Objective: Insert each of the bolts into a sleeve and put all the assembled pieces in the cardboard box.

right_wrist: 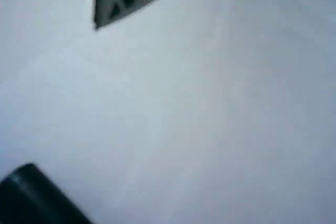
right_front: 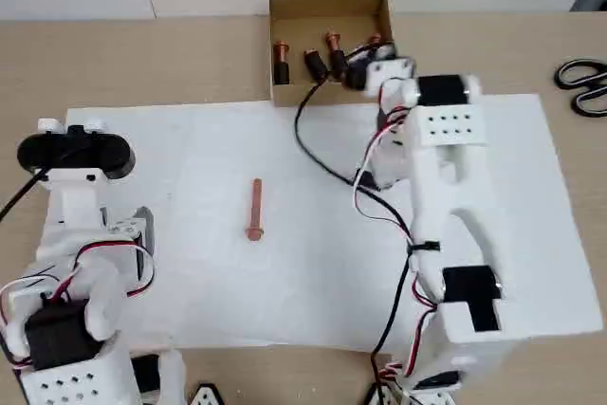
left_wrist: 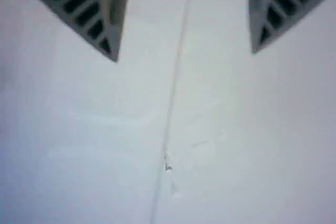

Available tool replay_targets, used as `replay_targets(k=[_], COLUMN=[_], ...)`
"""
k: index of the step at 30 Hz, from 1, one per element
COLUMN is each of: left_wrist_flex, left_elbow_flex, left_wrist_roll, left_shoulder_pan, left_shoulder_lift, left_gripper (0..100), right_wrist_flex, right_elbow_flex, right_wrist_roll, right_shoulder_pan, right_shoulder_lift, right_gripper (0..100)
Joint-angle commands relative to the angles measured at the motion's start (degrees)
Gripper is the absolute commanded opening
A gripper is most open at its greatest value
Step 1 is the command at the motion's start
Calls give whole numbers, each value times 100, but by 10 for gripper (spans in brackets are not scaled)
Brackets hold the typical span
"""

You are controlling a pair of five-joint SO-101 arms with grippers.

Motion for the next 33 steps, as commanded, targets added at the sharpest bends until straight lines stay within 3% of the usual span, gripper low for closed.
replay_targets(k=[1, 16, 33], left_wrist_flex=[18, 18, 18], left_elbow_flex=[-13, -13, -13], left_wrist_roll=[-9, -9, -9], left_shoulder_pan=[-35, -35, -35], left_shoulder_lift=[-62, -62, -62], left_gripper=[156, 156, 156], right_wrist_flex=[13, -1191, -1868], right_elbow_flex=[0, -18, -18], right_wrist_roll=[501, 2180, 2382], right_shoulder_pan=[-312, -488, -242], right_shoulder_lift=[57, 884, 2000], right_gripper=[196, 196, 194])
